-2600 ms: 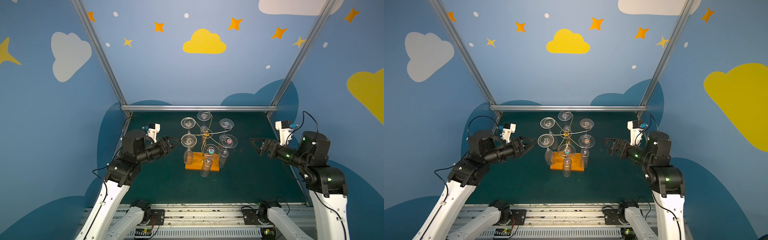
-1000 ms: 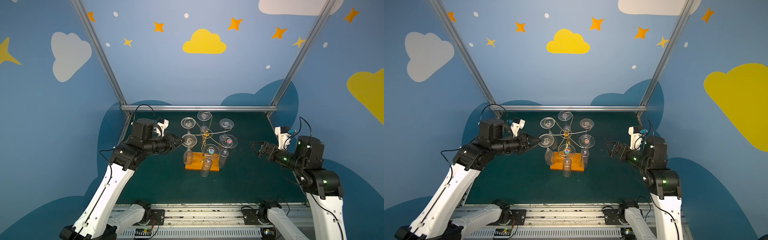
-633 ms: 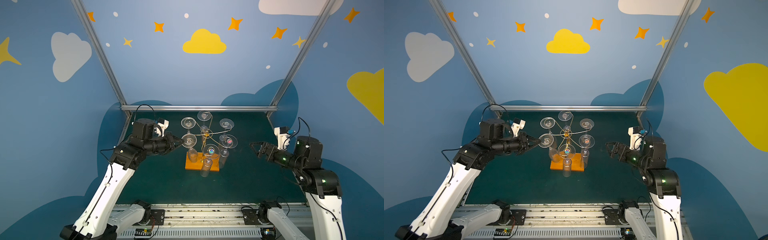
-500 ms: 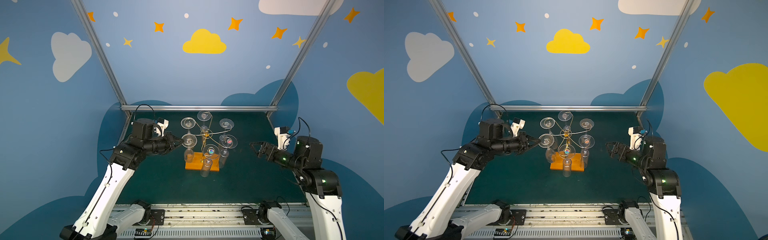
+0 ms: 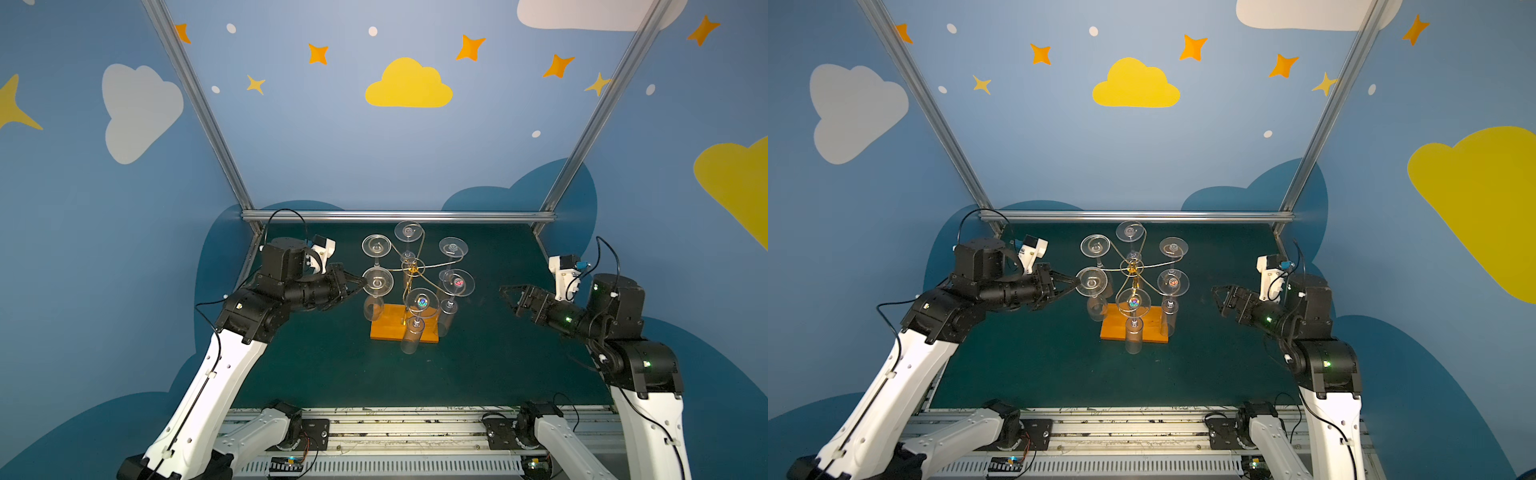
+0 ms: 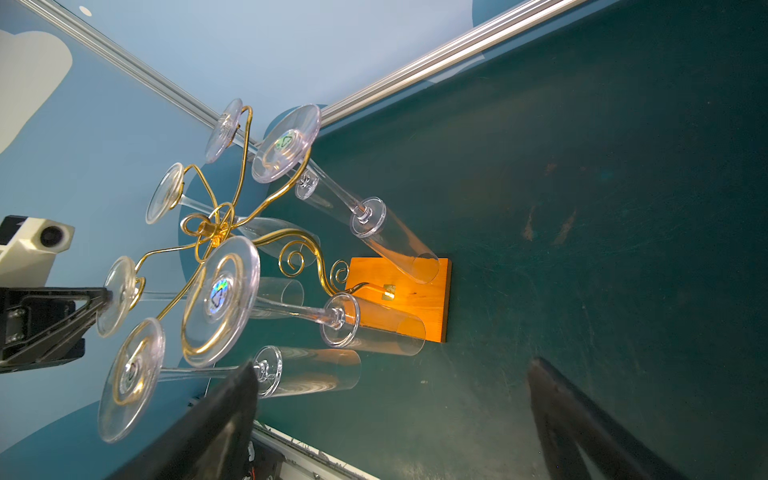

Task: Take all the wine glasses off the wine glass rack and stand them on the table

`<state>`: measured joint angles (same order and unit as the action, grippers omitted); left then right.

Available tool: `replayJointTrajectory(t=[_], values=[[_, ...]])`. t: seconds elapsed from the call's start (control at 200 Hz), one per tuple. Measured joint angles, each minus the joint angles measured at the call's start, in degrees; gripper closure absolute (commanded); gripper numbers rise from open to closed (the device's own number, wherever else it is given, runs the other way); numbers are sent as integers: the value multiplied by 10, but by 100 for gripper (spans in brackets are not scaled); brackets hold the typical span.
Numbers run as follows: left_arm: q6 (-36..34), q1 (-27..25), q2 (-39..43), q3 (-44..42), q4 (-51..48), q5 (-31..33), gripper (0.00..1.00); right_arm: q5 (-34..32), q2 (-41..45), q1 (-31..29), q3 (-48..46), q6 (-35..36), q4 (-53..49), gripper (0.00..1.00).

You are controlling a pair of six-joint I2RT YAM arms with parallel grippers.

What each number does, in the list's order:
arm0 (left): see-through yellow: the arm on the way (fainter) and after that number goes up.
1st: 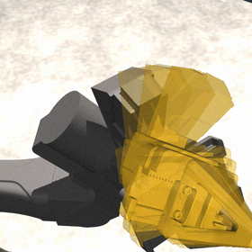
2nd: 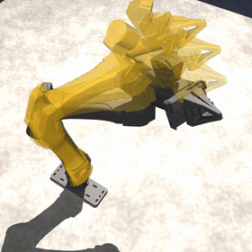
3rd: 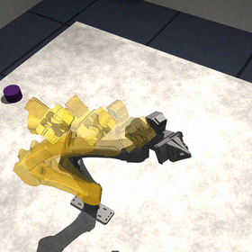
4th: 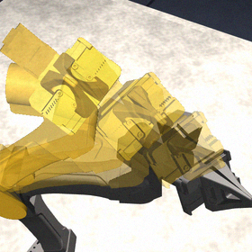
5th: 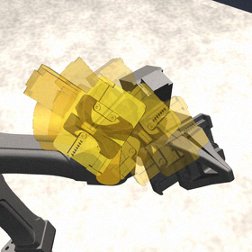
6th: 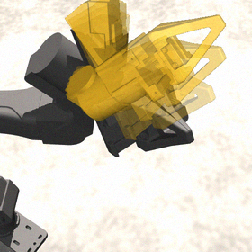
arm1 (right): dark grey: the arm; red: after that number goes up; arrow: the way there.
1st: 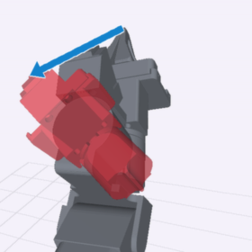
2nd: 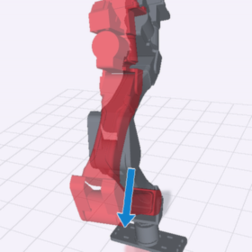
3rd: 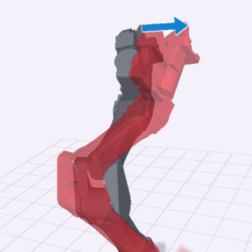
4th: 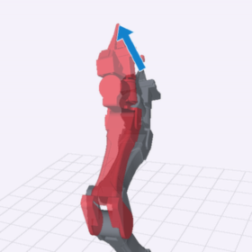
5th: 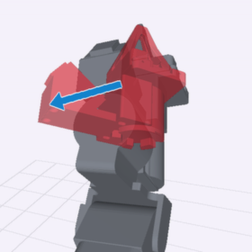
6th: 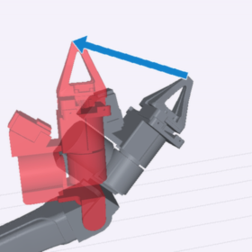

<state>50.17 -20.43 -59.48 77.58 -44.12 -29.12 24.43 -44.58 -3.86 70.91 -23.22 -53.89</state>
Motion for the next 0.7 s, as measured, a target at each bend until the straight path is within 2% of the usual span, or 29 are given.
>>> replayJointTrajectory(t=[0.425, 0.701], values=[[9, 0, 31, 0, -5, 34, 97, 1, 5, 0, 0, -13, 4, 1], [49, 5, 33, 0, -5, 45, 97, 1, 9, 0, 0, -25, 5, 1]])
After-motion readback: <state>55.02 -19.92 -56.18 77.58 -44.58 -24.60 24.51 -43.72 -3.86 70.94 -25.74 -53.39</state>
